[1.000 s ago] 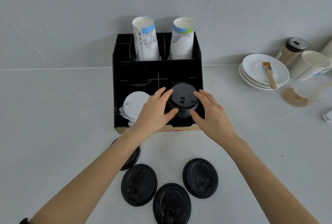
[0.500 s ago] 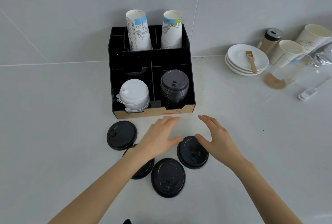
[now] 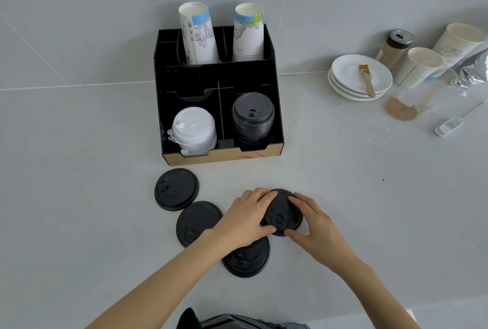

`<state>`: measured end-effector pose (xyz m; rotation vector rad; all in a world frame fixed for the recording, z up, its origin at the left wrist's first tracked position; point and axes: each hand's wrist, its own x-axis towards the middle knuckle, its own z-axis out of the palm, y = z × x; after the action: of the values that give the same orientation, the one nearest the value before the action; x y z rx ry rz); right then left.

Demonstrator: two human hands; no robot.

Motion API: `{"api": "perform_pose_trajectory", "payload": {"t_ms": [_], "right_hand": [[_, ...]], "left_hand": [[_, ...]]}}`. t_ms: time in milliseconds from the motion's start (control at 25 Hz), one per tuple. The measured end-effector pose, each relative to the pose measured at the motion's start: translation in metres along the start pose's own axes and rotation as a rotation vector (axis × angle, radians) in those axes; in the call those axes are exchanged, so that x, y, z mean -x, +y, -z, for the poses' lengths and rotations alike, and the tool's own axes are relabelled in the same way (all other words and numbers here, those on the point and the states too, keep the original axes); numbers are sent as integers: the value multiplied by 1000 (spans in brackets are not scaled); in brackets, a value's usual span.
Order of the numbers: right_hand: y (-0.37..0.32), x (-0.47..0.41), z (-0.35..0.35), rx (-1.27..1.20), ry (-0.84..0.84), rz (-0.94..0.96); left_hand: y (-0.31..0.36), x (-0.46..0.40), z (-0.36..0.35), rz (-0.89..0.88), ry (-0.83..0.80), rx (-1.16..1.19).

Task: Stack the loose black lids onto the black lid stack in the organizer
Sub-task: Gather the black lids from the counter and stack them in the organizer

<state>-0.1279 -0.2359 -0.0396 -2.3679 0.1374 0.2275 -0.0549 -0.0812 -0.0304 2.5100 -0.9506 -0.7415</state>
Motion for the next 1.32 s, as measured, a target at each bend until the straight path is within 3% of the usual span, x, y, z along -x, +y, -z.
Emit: {"api": "perform_pose_trajectory", "payload": {"t_ms": [480,840,1320], "right_hand": [[-18,-16,12,-41,87,89],[-55,-46,40,-67,196,215],[-86,-120,67,-44,285,226]], "left_hand": [[-17,6,27,-33,157,92],[-25,10,74,-76,425,194],[-42,-30,128,29,644,291]]}}
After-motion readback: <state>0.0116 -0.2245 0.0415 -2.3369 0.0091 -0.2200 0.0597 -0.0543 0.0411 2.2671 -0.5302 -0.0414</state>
